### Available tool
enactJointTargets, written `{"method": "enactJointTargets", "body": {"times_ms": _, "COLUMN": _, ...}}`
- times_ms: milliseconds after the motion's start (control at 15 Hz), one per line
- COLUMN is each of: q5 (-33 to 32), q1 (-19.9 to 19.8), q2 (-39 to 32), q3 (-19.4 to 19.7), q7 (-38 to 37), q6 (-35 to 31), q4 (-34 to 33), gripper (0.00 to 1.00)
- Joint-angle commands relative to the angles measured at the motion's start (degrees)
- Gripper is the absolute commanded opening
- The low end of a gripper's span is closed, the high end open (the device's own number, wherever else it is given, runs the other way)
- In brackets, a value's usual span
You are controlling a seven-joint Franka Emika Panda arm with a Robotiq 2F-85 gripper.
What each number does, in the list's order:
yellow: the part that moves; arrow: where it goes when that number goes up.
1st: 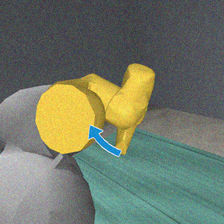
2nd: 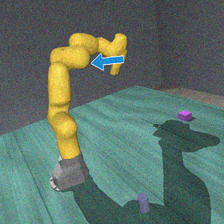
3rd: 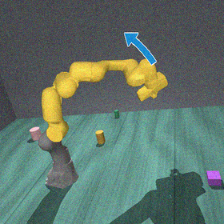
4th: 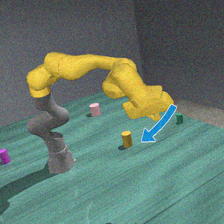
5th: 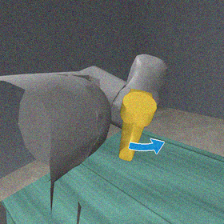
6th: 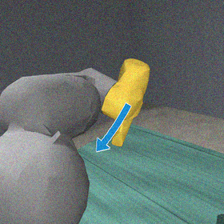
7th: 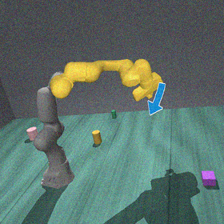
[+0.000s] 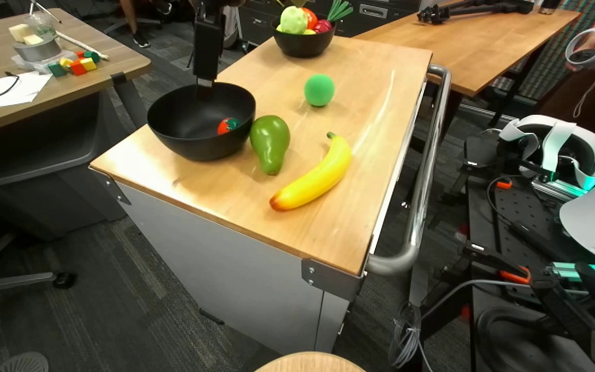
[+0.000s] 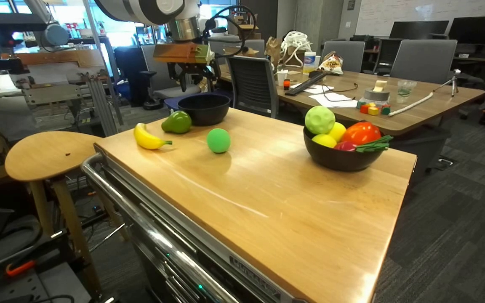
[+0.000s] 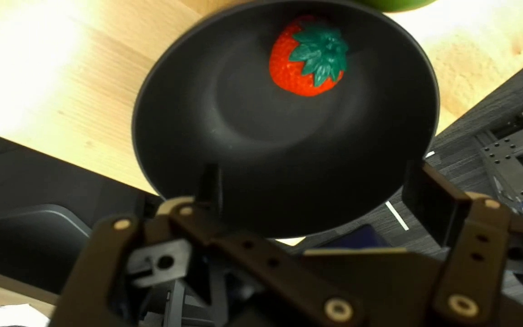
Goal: Remove the objects one at a time from the black bowls starting with the left bowl and place the objects on the table
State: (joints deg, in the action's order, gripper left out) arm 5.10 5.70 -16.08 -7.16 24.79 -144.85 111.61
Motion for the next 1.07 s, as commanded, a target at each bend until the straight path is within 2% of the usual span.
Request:
{"method": "enactJointTargets", "body": {"times_ms": 0, "q5": -0.7, "q1": -1.1, "q2": -2.8, "q3": -1.5, "q7": 0.5, "q6": -2.1, "q4": -1.2, "gripper": 1.00}}
{"method": "enactJointTargets", "body": {"times_ms": 533, "q5": -4.3, "q1": -1.6, "q2": -8.0, "q3": -1.1, "q7": -0.8, "q6": -2.4, "q4": -1.7, "gripper": 1.00}}
{"method": "enactJointTargets", "body": {"times_ms": 667, "q5": -4.2, "q1": -2.0, "q2": -8.6, "q3": -1.2, "q7": -0.8, "q6": -2.4, "q4": -1.9, "gripper": 0.74}}
{"method": "enactJointTargets", "body": {"times_ms": 867, "q5": -3.9, "q1": -2.4, "q2": -8.9, "q3": -1.3, "q7": -0.9, "q6": -2.3, "q4": -2.2, "gripper": 0.49}}
{"method": "enactJointTargets", "body": {"times_ms": 1000, "q5": -3.5, "q1": -2.6, "q2": -8.9, "q3": -1.4, "q7": -1.4, "q6": -2.2, "q4": -2.5, "gripper": 0.35}}
